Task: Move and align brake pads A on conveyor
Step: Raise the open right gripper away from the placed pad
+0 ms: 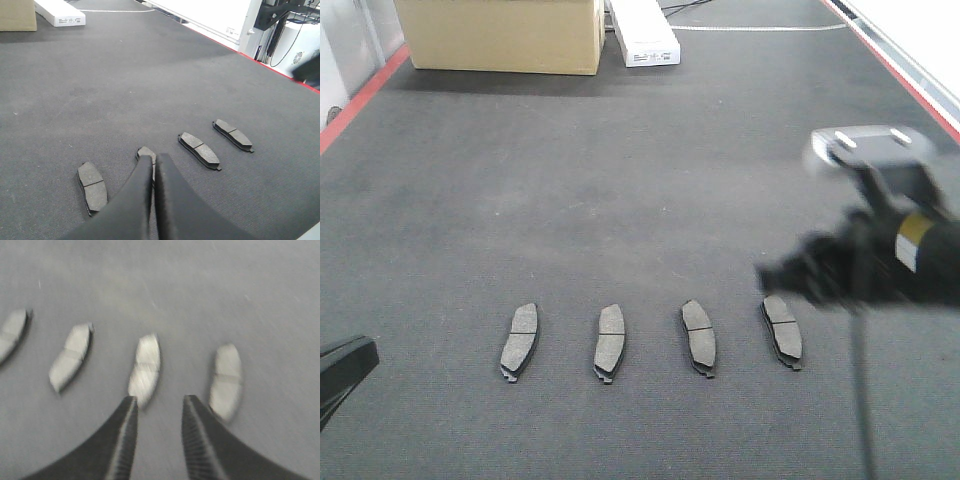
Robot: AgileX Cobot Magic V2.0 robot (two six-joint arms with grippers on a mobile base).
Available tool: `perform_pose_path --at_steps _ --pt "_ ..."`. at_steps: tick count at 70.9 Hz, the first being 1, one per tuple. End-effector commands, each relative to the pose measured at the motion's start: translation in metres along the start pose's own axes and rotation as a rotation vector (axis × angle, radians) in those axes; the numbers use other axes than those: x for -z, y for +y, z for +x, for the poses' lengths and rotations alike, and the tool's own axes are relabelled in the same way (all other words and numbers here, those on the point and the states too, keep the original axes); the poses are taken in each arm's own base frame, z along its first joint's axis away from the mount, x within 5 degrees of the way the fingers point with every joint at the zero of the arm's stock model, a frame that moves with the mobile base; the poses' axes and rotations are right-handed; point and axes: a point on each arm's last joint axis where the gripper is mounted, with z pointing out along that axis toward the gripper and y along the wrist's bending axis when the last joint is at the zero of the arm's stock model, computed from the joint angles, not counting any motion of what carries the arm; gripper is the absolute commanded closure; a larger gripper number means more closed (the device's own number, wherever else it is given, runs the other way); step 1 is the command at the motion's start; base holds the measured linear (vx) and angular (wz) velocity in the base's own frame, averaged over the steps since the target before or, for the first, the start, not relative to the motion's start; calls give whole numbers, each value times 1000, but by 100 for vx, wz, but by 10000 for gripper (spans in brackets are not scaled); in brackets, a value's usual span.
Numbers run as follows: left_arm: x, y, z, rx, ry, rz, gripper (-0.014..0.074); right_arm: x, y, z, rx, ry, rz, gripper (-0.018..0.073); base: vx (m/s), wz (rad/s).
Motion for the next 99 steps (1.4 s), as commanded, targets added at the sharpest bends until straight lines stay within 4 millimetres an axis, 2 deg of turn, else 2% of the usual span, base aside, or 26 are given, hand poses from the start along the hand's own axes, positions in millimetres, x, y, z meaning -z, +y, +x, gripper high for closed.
perform_pose_path --at_steps 1,15,28,39,99 --pt "3 -5 -15 -1 -93 36 604 30 -4 11 54 -121 -4 435 0 0" --pt "3 -5 -15 -1 -93 36 604 64 -13 61 51 -206 -11 568 0 0" --pt "3 -5 -15 -1 -93 36 604 86 -17 90 49 -311 -18 568 0 0" --pt "3 -5 -15 -1 -93 36 604 97 -18 94 45 -365 -24 568 0 0" --pt "3 -5 -15 26 -94 46 604 97 -19 95 45 -349 -21 568 0 0"
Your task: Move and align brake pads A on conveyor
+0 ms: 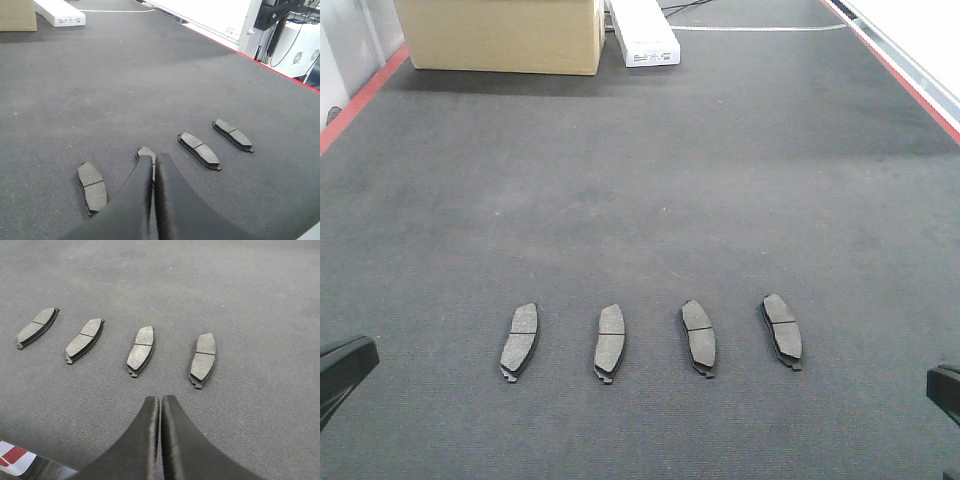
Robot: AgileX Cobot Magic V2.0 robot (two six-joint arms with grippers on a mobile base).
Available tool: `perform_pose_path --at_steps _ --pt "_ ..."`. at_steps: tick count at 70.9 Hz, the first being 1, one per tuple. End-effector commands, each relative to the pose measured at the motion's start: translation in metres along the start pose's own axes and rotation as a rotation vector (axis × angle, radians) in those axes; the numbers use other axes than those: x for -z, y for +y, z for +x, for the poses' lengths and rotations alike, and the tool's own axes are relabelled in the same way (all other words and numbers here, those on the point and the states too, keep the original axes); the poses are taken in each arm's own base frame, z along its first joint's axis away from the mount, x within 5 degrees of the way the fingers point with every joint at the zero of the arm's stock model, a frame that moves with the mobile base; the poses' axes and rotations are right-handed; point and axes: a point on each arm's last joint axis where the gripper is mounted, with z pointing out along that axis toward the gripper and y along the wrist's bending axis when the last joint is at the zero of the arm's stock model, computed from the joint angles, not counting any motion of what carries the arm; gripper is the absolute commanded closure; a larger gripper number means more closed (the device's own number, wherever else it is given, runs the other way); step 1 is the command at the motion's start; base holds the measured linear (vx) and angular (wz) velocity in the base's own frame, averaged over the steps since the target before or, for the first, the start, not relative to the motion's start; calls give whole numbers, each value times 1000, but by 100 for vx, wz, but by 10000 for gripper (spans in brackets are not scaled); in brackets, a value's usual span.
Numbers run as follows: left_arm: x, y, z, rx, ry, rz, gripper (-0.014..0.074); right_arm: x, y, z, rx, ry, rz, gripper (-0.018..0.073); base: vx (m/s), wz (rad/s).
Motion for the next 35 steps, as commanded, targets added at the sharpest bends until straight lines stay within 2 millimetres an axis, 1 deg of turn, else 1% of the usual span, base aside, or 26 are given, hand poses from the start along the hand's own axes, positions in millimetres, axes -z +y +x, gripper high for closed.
perform_pose_path --at_steps 1,11,25,29,35 --pt "3 -6 -15 21 -96 48 604 4 0 -12 16 -84 1 568 0 0" --pt "3 -8 -17 -12 -122 78 604 4 0 -12 16 -84 1 568 0 0" --pt "4 -10 -20 -16 -150 90 604 4 0 -12 16 -84 1 568 0 0" --pt "7 -9 -21 -21 -165 88 604 4 0 -12 16 -84 1 568 0 0" --pt "18 -7 -23 -54 -209 69 604 4 0 -12 16 -84 1 568 0 0"
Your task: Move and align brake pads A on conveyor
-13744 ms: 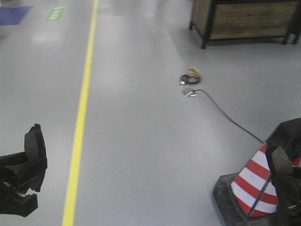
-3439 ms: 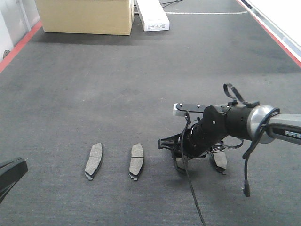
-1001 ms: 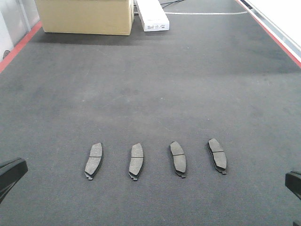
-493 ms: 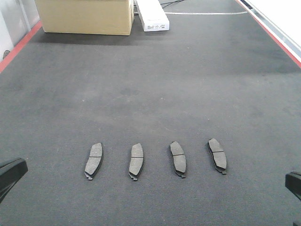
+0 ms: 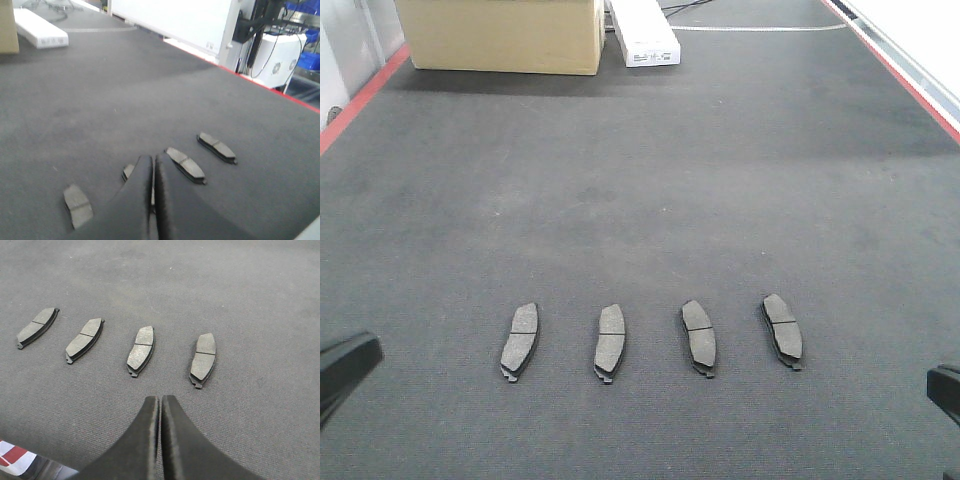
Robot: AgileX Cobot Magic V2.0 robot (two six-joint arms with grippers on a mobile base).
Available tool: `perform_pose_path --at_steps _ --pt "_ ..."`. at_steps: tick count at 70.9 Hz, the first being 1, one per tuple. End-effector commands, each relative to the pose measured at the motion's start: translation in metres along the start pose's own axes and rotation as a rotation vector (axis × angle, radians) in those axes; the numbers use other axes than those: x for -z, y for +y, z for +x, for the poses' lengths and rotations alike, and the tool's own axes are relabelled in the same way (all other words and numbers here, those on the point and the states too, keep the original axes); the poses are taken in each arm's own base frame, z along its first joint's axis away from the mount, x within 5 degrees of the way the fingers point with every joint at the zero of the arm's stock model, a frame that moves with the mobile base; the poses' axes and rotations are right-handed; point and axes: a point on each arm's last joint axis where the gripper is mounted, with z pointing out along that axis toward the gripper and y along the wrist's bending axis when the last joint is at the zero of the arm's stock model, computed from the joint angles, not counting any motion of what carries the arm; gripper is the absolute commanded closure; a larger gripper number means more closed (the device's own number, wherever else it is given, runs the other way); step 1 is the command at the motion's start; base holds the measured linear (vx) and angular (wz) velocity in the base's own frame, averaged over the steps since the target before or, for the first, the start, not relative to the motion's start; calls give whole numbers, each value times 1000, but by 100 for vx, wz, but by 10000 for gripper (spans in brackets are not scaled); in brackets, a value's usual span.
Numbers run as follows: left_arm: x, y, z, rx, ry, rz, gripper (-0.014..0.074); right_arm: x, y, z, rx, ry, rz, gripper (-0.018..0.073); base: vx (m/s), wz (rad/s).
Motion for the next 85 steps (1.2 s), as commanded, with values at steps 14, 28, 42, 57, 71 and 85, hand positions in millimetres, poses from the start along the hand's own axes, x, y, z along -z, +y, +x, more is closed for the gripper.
perform_pose_path --at_steps 14,28,42,57,71,85 --pt "49 6 -19 -48 -246 -139 604 4 0 -12 16 -84 1 568 0 0" --pt "86 8 -7 -99 -318 -417 603 4 0 -12 16 -84 1 568 0 0" --pt "83 17 17 -101 -345 -584 603 4 0 -12 16 -83 0 568 0 0" --pt "56 41 70 -85 -231 -606 603 4 0 -12 13 -79 -1 568 0 0" --pt "45 51 101 -55 -163 -611 603 4 0 -12 13 -79 -1 568 0 0" --pt "45 52 103 -50 -147 -612 603 4 0 -12 13 -79 -1 568 0 0"
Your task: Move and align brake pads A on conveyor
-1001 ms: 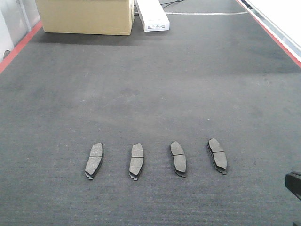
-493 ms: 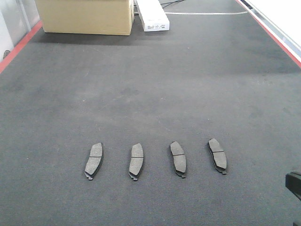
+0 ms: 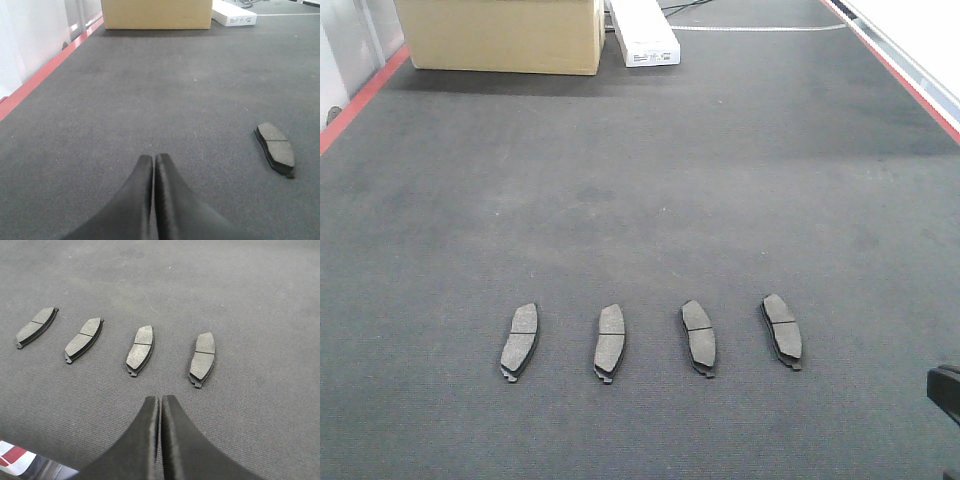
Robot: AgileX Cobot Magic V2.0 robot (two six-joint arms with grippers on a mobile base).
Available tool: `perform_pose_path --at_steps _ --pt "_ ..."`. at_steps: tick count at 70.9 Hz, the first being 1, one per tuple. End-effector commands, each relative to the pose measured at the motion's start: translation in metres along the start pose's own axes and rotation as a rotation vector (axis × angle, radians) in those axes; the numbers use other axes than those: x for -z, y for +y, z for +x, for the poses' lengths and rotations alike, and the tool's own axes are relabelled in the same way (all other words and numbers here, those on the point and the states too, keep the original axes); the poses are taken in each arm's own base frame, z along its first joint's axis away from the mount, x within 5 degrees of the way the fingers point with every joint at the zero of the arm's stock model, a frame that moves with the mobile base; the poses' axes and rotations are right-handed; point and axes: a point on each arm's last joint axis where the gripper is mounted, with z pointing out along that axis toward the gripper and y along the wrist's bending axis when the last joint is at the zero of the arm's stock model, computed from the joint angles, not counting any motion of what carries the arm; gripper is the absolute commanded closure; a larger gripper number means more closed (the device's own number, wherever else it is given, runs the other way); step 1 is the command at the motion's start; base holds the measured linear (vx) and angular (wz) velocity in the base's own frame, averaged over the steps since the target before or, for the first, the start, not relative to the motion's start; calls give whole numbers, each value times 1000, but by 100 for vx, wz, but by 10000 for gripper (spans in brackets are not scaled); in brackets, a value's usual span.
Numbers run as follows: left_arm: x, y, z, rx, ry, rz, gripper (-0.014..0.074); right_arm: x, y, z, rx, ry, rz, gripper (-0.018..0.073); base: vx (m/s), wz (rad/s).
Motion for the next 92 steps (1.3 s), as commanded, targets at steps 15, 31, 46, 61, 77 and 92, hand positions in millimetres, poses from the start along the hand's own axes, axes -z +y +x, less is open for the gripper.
perform_pose_path --at_steps 15,31,46,61,77,92 --pt "3 -1 -13 6 -100 5 603 4 0 -12 13 -81 -1 568 0 0" --pt "3 -1 -13 6 -100 5 603 4 0 -12 13 -81 -1 567 0 0" --pt "3 -1 -13 6 -100 5 603 4 0 -12 13 -81 -1 567 0 0" --pt "3 -1 -13 6 -100 5 603 -6 0 -11 41 -203 -3 567 0 0" --pt "3 -1 -13 6 -100 5 603 -20 -10 9 13 -366 63 567 0 0" --pt "3 -1 -13 6 -100 5 603 -6 -22 46 11 -543 230 567 0 0"
